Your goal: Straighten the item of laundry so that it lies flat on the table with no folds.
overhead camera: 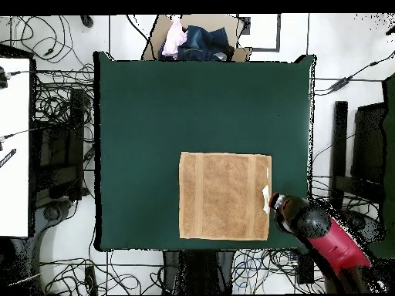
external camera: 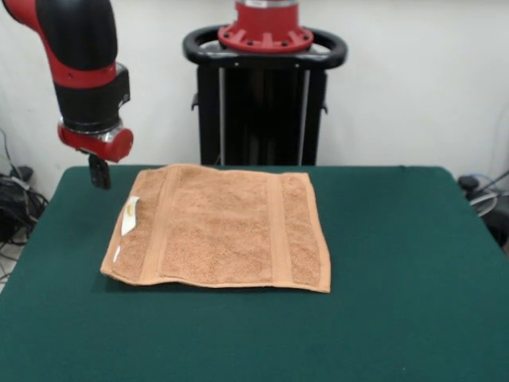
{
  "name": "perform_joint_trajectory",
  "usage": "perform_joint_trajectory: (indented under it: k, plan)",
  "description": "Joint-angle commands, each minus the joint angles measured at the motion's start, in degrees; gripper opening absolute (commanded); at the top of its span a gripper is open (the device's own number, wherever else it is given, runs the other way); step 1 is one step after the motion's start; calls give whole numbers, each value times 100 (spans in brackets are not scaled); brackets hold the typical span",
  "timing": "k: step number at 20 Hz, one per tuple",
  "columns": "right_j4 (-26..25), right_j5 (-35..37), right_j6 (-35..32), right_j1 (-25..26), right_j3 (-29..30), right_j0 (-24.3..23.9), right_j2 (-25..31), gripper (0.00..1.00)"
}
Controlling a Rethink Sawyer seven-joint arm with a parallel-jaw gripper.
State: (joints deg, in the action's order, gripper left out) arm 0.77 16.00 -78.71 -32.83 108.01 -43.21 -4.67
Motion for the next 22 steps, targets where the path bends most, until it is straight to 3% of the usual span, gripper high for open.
perform_joint_trajectory:
  k: [1,6,17,22]
  plan:
    - [428,709,-1084,-62,-334,291,579,0]
    - [177,946,-607,-54,-523,45,577,0]
    - [-639,1315,677,375,-1233,-1024,1027,0]
    - [-920,1565,709,483,-1546,-1227,1213,0]
